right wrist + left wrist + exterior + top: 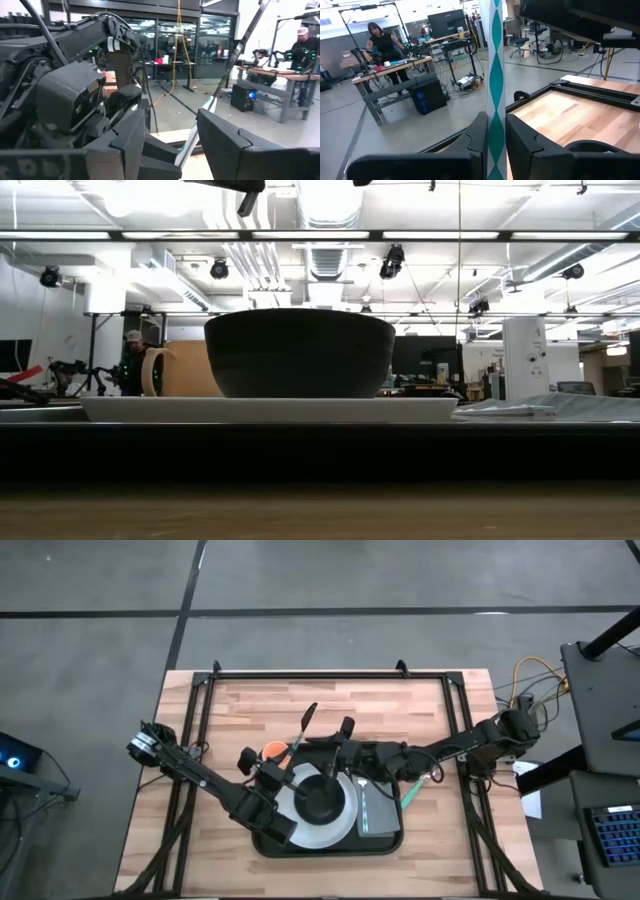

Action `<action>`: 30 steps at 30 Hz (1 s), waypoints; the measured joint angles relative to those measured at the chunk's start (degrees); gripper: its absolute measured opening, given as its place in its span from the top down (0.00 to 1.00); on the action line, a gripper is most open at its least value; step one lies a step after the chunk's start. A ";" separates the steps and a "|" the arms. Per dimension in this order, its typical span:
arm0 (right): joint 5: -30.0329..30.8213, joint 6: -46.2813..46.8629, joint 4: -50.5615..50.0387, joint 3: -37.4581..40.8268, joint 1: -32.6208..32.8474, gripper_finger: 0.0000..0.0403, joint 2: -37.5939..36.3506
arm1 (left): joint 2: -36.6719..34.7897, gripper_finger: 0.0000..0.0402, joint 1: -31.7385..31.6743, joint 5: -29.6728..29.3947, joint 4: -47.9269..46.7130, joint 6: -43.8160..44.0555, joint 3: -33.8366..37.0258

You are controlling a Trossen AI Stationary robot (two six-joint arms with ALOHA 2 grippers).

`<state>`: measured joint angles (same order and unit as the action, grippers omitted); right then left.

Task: Set up tray
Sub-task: Put the green knife to the right of the green fork on the gray napkin

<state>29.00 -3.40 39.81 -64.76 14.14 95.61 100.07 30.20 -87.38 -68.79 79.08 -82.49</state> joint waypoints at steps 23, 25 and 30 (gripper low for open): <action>-2.47 4.50 0.07 0.59 -3.82 0.65 0.24 | 0.15 0.94 1.61 -2.26 5.77 -4.67 1.96; -2.49 4.52 0.23 0.41 -3.82 0.66 0.24 | 0.15 0.94 1.24 -2.28 5.89 -4.69 2.02; -2.49 4.52 0.23 0.40 -3.82 0.71 0.26 | 0.15 0.94 0.69 -2.39 6.95 -4.75 2.40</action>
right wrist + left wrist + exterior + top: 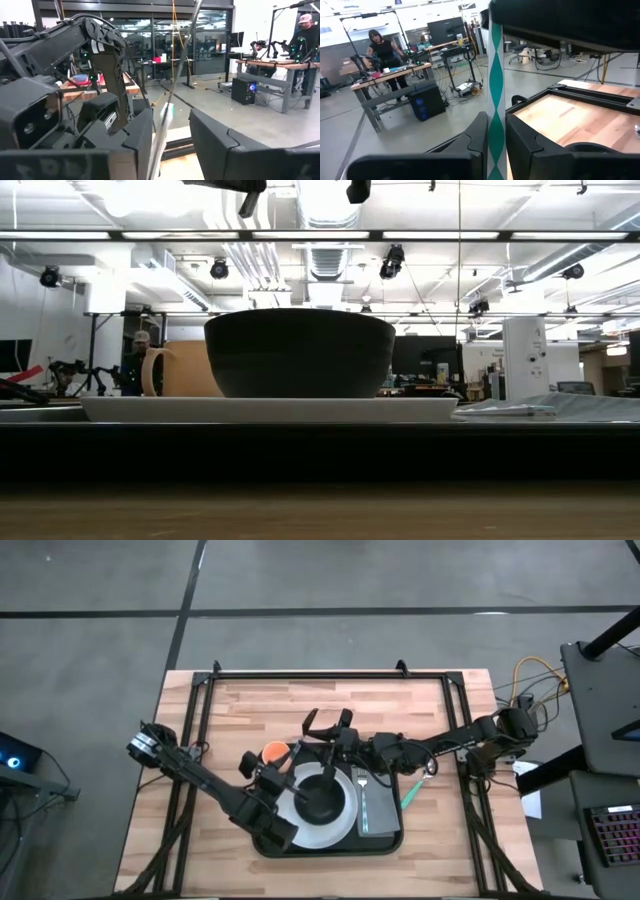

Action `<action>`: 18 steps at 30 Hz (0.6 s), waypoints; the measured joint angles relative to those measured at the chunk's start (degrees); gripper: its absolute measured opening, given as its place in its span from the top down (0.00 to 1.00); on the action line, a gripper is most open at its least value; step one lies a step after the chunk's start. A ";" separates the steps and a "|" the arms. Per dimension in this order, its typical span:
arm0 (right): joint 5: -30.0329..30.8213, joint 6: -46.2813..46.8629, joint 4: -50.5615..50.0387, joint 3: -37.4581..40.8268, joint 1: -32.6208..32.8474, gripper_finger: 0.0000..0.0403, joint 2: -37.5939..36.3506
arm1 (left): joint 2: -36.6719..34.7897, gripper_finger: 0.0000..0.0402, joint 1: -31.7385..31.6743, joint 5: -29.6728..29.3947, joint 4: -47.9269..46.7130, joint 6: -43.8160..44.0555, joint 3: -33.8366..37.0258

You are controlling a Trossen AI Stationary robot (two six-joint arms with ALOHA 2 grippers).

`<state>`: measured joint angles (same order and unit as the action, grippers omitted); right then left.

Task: Set up tray
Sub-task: Put the green knife to the right of the green fork on the gray napkin

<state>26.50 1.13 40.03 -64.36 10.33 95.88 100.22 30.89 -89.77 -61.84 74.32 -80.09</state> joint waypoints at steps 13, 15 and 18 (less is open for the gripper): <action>-5.38 2.56 -0.24 -0.02 -1.29 0.97 0.00 | 0.00 0.94 -1.70 0.10 1.27 -0.26 0.28; -5.35 2.56 -0.37 -0.02 -1.29 0.97 -0.02 | 0.00 0.94 -1.74 0.10 1.29 -0.26 0.28; -5.23 2.31 -0.73 -0.04 -1.27 0.97 -0.16 | 0.01 0.90 -1.70 0.16 1.29 -0.23 0.28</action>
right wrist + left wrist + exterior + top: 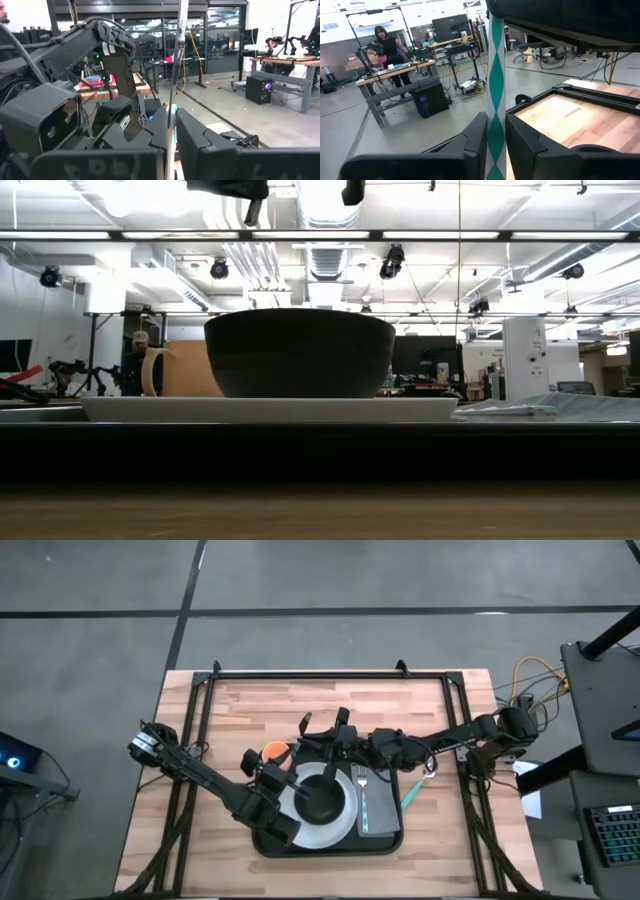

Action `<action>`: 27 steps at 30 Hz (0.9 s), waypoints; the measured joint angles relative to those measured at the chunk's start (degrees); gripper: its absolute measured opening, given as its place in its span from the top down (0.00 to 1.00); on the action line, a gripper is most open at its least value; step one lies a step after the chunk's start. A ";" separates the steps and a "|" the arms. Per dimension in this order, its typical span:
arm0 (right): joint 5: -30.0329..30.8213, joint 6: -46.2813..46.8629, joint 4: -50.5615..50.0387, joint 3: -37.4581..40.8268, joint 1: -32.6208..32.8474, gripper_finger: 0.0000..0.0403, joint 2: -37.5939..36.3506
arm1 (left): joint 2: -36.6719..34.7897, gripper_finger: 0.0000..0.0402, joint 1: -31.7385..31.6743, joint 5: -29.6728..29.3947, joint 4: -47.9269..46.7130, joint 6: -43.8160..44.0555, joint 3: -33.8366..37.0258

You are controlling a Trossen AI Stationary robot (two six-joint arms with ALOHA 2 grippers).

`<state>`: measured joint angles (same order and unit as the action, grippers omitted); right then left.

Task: Set up tray
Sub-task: Put the green knife to the right of the green fork on the gray napkin

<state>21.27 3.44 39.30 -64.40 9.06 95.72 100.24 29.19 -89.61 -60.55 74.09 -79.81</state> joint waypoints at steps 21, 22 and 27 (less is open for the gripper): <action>7.47 29.93 -38.78 18.96 9.13 0.98 -31.06 | -2.74 0.54 2.40 0.84 -22.03 -1.37 0.00; 5.90 33.68 -39.97 20.90 9.76 0.98 -33.40 | -3.37 0.54 2.40 1.29 -22.89 -1.42 0.00; -0.88 49.71 -40.60 30.94 11.43 0.98 -42.30 | -6.08 0.53 2.40 3.44 -23.08 -2.59 -0.01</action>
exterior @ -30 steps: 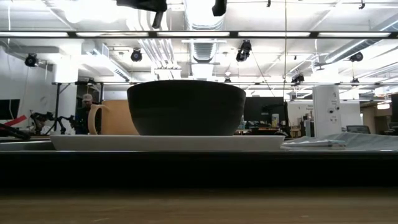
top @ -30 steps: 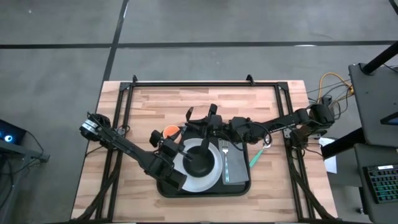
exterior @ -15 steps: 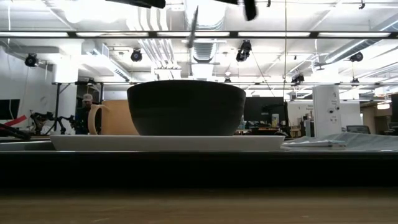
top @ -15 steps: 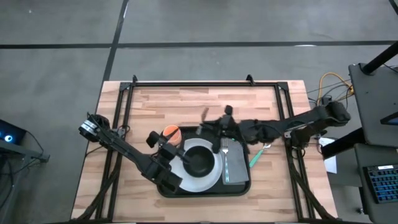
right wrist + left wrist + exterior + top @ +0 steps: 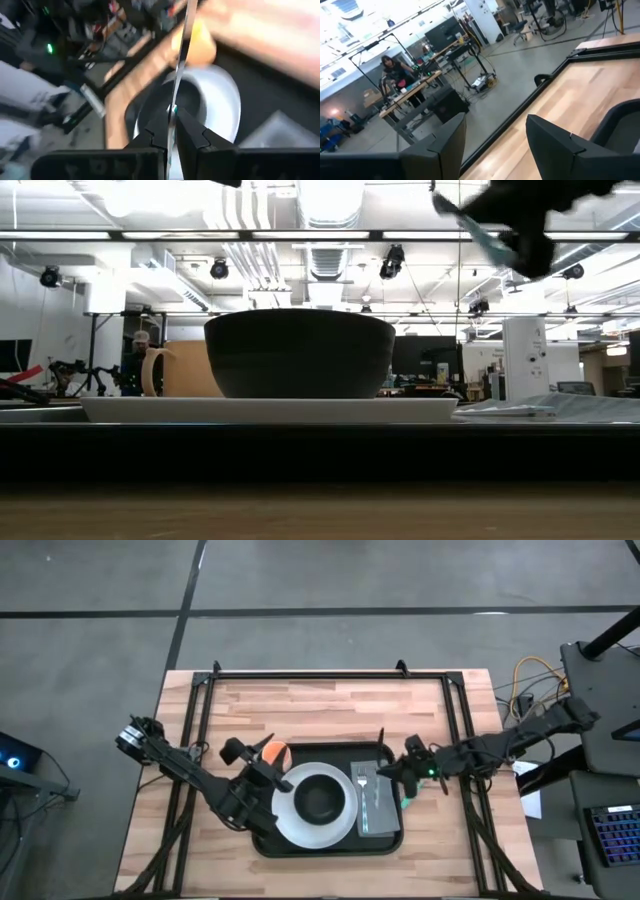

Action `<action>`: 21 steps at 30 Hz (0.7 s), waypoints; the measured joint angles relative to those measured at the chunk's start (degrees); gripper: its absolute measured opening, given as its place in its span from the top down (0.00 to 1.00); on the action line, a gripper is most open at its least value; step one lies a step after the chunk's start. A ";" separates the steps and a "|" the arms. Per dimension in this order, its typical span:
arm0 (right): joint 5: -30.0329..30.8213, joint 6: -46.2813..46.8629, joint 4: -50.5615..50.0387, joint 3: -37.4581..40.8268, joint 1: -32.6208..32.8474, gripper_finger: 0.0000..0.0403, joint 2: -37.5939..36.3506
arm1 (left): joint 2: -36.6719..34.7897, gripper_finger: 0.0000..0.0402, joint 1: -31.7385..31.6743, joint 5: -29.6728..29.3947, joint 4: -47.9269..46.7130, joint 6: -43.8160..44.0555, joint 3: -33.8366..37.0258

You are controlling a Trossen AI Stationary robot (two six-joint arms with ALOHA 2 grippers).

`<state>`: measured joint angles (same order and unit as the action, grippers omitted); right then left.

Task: Set up tray
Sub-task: Put the green knife to the right of the green fork on the gray napkin

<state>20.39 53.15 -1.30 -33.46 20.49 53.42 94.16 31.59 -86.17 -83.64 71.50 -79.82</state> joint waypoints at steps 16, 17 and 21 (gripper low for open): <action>-8.47 20.25 16.49 15.27 0.80 0.98 1.63 | -0.60 0.53 0.00 3.41 0.04 -5.25 -0.01; -8.45 21.51 16.44 15.28 0.88 0.98 2.49 | -0.60 0.53 0.00 3.41 0.07 -5.22 0.01; -8.53 25.95 16.33 14.05 0.90 0.98 7.12 | -0.60 0.53 0.00 3.45 0.05 -5.15 -0.16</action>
<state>11.86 79.10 15.03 -19.41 21.39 60.54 93.56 31.59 -82.72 -83.59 66.35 -79.98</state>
